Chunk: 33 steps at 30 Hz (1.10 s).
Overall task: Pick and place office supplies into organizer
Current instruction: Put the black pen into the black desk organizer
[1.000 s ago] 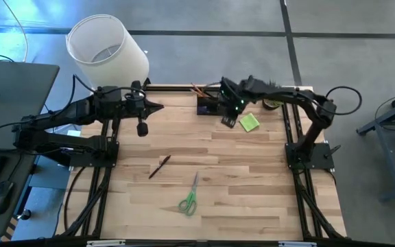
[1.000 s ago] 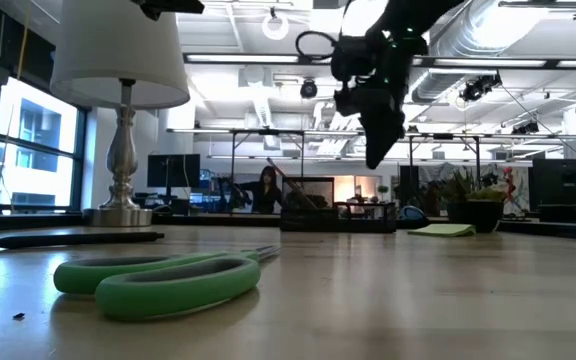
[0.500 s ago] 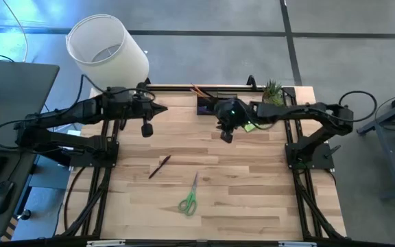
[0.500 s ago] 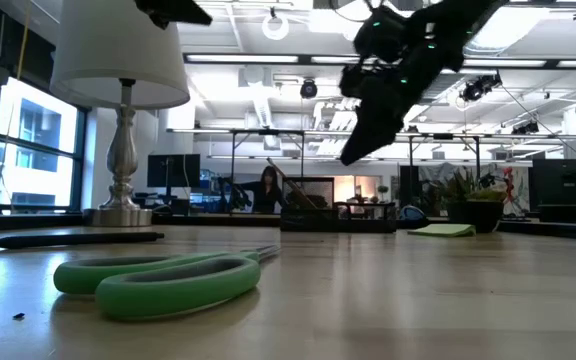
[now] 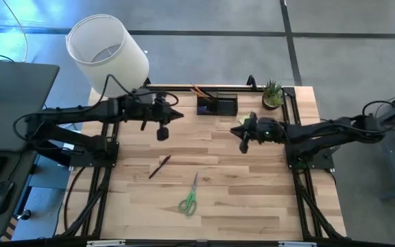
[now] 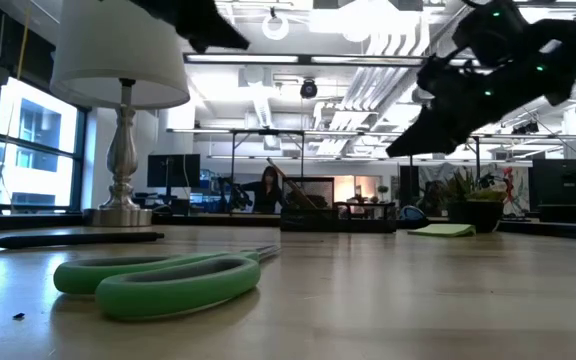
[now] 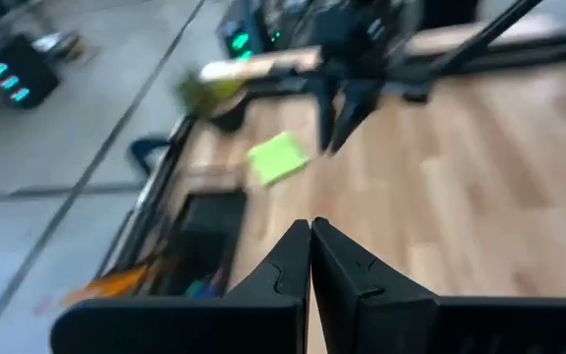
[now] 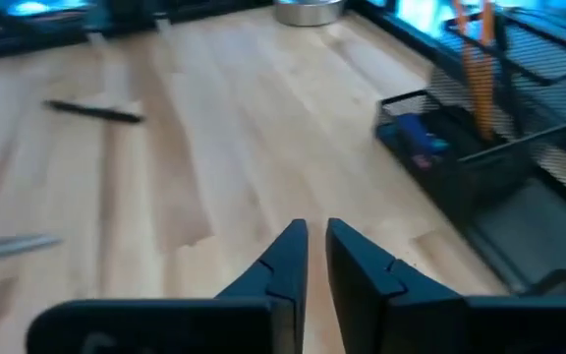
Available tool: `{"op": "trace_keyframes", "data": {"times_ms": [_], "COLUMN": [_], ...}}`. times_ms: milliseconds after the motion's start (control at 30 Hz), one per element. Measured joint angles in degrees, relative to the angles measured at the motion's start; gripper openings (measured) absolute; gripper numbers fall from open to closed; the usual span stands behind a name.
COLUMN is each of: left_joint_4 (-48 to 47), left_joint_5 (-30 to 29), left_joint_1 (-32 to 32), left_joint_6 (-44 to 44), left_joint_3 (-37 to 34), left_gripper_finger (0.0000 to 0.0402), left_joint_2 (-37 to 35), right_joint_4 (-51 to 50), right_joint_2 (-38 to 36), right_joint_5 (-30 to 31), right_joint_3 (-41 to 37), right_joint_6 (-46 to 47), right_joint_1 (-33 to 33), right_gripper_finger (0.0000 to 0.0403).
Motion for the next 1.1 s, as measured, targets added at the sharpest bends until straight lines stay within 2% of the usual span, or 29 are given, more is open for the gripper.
{"op": "trace_keyframes", "data": {"times_ms": [133, 233, 433, 567, 700, 900, 1100], "left_joint_4": [0.82, -5.36, -28.44, -39.37, -40.09, -35.38, -33.01], "left_joint_5": [3.95, 3.55, 1.7, 4.33, 4.93, 4.84, 2.7], "left_joint_1": [-0.11, -0.81, -3.48, -7.1, -10.8, -15.24, -18.58], "left_joint_6": [-5.84, -12.79, -27.09, -35.32, -42.26, -49.39, -55.89], "left_joint_3": [0.07, 0.04, 1.68, 1.68, 1.66, 1.66, 1.65], "left_gripper_finger": [0.0001, 0.0001, 0.0001, 0.0009, 0.005, 0.0127, 0.0175], "left_joint_2": [2.05, 3.43, 6.29, 9.68, 15.31, 23.89, 30.61], "right_joint_4": [0.79, 1.85, 4.35, 4.55, 6.02, 6.3, 6.61], "right_joint_2": [-2.74, -3.2, -2.67, -2.68, -2.68, -2.68, -2.68], "right_joint_5": [-2.34, -2.79, -2.92, -2.85, -3.42, -5.74, -5.37], "right_joint_3": [-3.05, -4.31, -6.77, -7.27, -7.27, -7.27, -7.27], "right_joint_6": [-1.64, -3.87, -4.42, -4.04, -4.48, -4.93, -7.34], "right_joint_1": [1.12, 1.88, 3.43, 4.67, 5.64, 6.09, 6.04], "right_gripper_finger": [0.003, 0.003, 0.0032, 0.0035, 0.0039, 0.0041, 0.0044]}}
